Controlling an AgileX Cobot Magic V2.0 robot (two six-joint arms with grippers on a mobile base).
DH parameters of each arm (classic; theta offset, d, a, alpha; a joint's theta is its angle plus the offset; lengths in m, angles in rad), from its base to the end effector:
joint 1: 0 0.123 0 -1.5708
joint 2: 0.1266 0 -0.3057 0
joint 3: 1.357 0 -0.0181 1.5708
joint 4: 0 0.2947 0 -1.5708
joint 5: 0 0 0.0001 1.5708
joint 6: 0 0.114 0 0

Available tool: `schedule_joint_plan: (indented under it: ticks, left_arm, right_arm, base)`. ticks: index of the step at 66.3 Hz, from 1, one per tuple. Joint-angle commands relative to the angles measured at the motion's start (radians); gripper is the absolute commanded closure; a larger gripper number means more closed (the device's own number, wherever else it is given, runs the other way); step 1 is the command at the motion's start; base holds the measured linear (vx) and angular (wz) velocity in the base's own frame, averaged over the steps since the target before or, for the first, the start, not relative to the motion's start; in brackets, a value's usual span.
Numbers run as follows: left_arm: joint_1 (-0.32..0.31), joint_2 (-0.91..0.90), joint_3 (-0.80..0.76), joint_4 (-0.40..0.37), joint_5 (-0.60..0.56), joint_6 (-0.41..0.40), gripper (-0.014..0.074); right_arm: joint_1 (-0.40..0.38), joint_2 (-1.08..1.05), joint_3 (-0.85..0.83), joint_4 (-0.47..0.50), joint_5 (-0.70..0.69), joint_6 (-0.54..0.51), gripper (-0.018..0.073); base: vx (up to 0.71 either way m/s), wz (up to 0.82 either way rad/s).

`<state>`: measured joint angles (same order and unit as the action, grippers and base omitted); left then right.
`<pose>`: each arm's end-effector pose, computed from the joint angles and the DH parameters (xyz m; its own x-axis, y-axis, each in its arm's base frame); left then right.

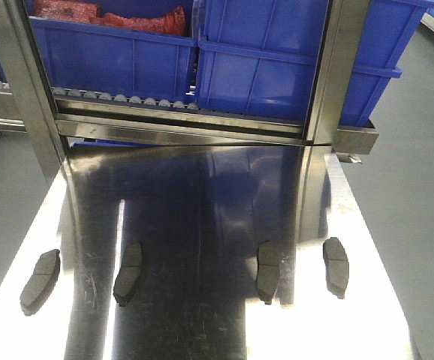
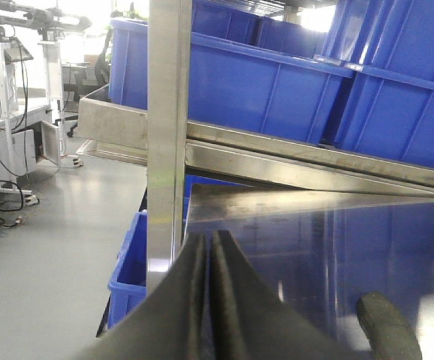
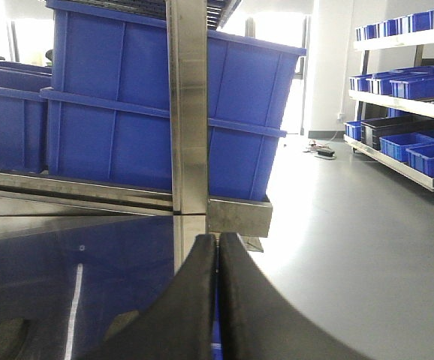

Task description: Move and align brake pads A on conveyor

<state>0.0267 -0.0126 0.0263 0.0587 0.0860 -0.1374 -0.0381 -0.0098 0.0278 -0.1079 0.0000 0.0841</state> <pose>0.1028 0.0033 0.1960 -0.0098 -0.0791 -0.9968 -0.0326 0.9964 -0.0788 0.1028 -0.0039 0.2048 0.0682 -0.0264 -0.9973 0.0397 0.9989 -0.0237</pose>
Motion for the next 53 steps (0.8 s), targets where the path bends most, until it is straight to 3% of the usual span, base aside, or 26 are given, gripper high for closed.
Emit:
schedule_joint_plan:
  ticks: [1, 10, 23, 28, 43, 53]
  left_arm:
    - [0.003, -0.015, 0.016, -0.009, -0.076, -0.004, 0.0603]
    - [0.003, -0.015, 0.016, -0.006, -0.110, -0.001, 0.0603]
    - [0.003, -0.015, -0.011, -0.009, -0.337, -0.002, 0.0603]
    - [0.003, -0.013, -0.051, -0.008, -0.374, -0.001, 0.0603]
    - [0.003, 0.072, -0.232, -0.005, -0.348, -0.001, 0.0603]
    - [0.003, 0.223, -0.399, -0.005, -0.173, -0.001, 0.0603]
  right_arm:
    - [0.003, -0.013, 0.012, -0.002, -0.071, -0.008, 0.0571]
    - [0.003, -0.013, 0.012, -0.002, -0.071, -0.008, 0.0571]
    - [0.003, -0.013, 0.012, -0.002, -0.071, -0.008, 0.0571]
    - [0.003, -0.013, 0.012, -0.002, -0.071, -0.008, 0.0571]
    - [0.003, -0.013, 0.012, -0.002, -0.071, -0.008, 0.0571]
    - [0.003, -0.013, 0.012, -0.002, -0.071, -0.008, 0.0571]
  base:
    - [0.00, 0.00]
    - [0.00, 0.00]
    - [0.00, 0.00]
    - [0.00, 0.00]
    - [0.00, 0.00]
    - [0.00, 0.00]
